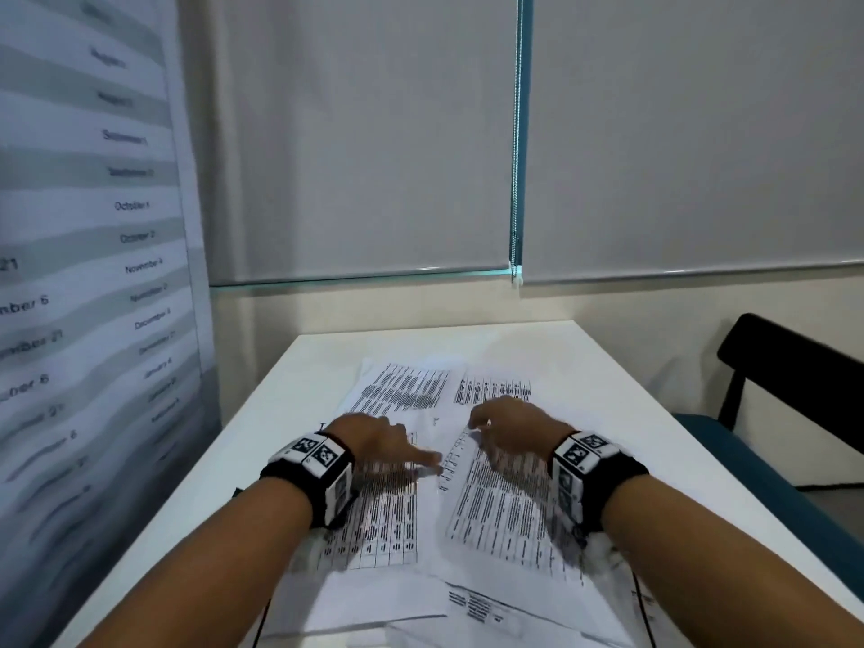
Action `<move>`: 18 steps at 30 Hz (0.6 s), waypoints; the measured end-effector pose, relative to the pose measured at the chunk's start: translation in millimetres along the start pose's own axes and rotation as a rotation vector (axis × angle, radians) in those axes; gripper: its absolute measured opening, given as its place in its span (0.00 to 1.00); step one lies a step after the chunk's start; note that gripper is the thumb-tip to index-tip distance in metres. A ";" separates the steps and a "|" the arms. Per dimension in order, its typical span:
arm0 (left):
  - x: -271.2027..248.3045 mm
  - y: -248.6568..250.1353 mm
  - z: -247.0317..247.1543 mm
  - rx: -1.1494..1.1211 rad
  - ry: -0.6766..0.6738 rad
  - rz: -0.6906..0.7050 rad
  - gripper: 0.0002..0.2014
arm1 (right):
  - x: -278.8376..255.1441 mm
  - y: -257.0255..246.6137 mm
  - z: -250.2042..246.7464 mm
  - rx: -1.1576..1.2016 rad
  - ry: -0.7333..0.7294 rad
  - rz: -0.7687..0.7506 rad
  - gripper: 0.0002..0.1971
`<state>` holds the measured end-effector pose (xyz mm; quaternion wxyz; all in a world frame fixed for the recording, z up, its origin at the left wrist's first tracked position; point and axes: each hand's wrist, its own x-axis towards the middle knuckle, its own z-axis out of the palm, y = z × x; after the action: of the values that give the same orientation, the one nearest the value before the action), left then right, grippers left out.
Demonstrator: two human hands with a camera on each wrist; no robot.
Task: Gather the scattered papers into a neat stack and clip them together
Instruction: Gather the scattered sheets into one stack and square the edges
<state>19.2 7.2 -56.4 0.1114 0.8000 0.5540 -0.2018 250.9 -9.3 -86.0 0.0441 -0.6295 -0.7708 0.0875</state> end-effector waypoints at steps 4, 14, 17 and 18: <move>30.1 -4.6 -18.2 0.051 0.049 0.048 0.49 | 16.4 32.8 -19.5 -0.001 0.069 0.020 0.13; 68.3 -5.1 -12.6 -0.158 -0.157 0.247 0.55 | 69.5 74.5 -18.9 0.047 -0.146 0.106 0.25; 54.8 -23.0 -20.5 -0.323 -0.098 0.266 0.50 | 76.5 68.6 -10.2 0.009 -0.174 0.105 0.22; 49.2 -25.8 -20.8 -0.314 -0.067 0.262 0.49 | 78.9 68.5 -9.9 0.006 -0.158 0.100 0.19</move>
<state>14.3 66.3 -58.6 0.2784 0.8309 0.4659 -0.1230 302.6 81.8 -92.7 -0.0191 -0.6582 -0.7392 0.1412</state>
